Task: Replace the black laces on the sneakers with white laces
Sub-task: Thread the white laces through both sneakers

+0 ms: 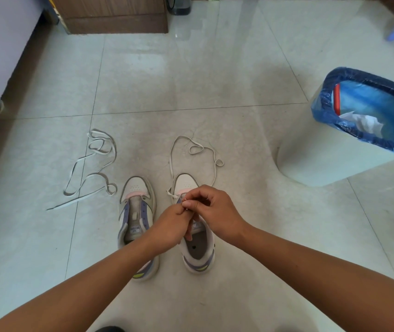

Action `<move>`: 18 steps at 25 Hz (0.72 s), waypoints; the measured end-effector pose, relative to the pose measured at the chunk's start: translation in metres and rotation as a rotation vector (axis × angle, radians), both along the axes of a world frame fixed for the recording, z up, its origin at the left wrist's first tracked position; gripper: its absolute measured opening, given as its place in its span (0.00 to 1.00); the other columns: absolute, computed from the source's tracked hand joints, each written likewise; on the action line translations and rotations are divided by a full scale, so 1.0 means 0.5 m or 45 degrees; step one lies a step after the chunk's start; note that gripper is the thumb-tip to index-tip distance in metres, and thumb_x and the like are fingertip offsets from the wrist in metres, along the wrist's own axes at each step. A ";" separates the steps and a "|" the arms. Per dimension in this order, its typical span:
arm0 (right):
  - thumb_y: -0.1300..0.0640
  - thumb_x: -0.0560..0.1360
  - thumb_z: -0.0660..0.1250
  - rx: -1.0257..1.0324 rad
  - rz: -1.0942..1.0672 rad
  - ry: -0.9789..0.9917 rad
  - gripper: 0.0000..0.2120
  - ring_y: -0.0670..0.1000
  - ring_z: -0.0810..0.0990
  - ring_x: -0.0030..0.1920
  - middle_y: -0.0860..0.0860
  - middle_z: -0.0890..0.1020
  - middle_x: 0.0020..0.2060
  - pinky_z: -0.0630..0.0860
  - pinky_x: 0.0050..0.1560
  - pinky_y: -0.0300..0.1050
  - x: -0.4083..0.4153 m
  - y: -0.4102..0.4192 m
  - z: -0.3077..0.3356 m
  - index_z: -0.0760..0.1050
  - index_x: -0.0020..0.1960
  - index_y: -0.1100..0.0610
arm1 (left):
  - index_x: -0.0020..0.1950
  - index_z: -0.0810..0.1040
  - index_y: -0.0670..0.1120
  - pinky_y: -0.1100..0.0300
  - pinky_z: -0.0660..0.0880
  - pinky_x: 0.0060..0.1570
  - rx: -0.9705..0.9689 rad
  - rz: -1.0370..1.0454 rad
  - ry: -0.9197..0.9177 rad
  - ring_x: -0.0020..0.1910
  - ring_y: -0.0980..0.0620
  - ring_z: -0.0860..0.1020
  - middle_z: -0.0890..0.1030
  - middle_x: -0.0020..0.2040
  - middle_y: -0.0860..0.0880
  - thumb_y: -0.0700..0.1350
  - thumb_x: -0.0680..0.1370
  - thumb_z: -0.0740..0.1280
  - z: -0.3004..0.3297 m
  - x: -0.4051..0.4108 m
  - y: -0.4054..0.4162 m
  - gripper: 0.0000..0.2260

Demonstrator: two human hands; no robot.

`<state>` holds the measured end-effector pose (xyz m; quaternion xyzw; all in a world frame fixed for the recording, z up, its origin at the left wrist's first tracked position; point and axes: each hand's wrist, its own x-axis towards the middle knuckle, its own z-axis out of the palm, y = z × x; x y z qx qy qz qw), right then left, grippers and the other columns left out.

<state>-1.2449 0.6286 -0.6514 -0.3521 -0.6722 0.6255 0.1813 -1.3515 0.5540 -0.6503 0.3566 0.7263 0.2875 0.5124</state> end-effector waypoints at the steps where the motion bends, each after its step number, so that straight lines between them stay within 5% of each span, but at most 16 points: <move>1: 0.62 0.73 0.70 0.014 0.010 0.008 0.08 0.46 0.81 0.44 0.46 0.82 0.41 0.78 0.44 0.39 0.000 0.002 0.000 0.80 0.41 0.49 | 0.41 0.73 0.42 0.63 0.68 0.26 -0.004 0.019 -0.039 0.27 0.53 0.75 0.74 0.28 0.47 0.43 0.82 0.52 -0.002 -0.003 0.001 0.14; 5: 0.62 0.72 0.70 0.112 0.099 0.006 0.04 0.47 0.80 0.51 0.50 0.82 0.43 0.75 0.55 0.40 0.003 0.013 0.000 0.82 0.45 0.56 | 0.36 0.69 0.44 0.62 0.68 0.26 -0.027 0.025 -0.151 0.29 0.51 0.77 0.72 0.28 0.49 0.43 0.82 0.53 0.000 -0.011 0.003 0.15; 13: 0.63 0.73 0.70 0.126 0.241 -0.072 0.03 0.40 0.78 0.43 0.43 0.79 0.39 0.74 0.48 0.33 0.003 0.016 0.004 0.81 0.46 0.60 | 0.37 0.71 0.44 0.64 0.69 0.27 -0.058 -0.091 -0.307 0.30 0.54 0.77 0.71 0.31 0.49 0.42 0.82 0.54 -0.002 -0.027 -0.007 0.14; 16: 0.59 0.75 0.67 0.258 0.110 -0.162 0.03 0.40 0.75 0.43 0.42 0.78 0.38 0.69 0.46 0.28 -0.009 0.010 0.004 0.78 0.43 0.56 | 0.52 0.70 0.47 0.60 0.71 0.31 0.040 0.147 -0.177 0.34 0.54 0.77 0.75 0.36 0.47 0.47 0.80 0.58 -0.010 -0.008 -0.008 0.05; 18: 0.57 0.77 0.65 0.223 -0.003 -0.197 0.06 0.39 0.76 0.43 0.42 0.79 0.37 0.70 0.44 0.28 -0.017 0.014 0.013 0.75 0.42 0.52 | 0.63 0.65 0.46 0.55 0.74 0.44 -0.060 0.253 0.172 0.46 0.50 0.76 0.75 0.47 0.47 0.56 0.76 0.63 -0.032 0.020 -0.014 0.20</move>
